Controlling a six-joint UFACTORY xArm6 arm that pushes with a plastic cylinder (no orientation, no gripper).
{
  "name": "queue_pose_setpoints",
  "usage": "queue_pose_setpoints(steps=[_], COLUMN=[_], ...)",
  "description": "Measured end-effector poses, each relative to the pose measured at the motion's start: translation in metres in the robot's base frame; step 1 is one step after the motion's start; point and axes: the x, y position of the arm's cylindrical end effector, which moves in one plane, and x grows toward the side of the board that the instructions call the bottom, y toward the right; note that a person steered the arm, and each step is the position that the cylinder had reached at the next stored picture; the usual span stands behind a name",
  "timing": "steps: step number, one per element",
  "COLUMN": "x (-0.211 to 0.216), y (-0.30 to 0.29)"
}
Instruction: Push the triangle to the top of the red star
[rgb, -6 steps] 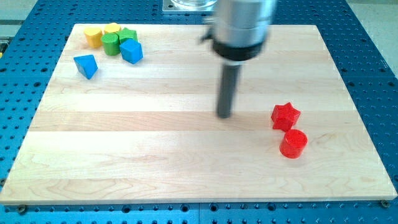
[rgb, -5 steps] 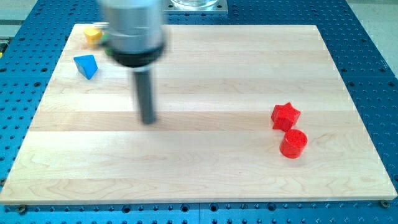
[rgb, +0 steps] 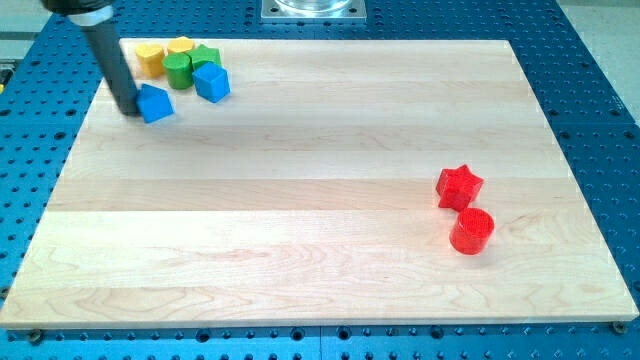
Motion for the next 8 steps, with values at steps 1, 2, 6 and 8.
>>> queue_pose_setpoints(steps=[1,2,6,8], x=[0.003,0.004,0.070,0.070], y=[0.101,0.186,0.239,0.318])
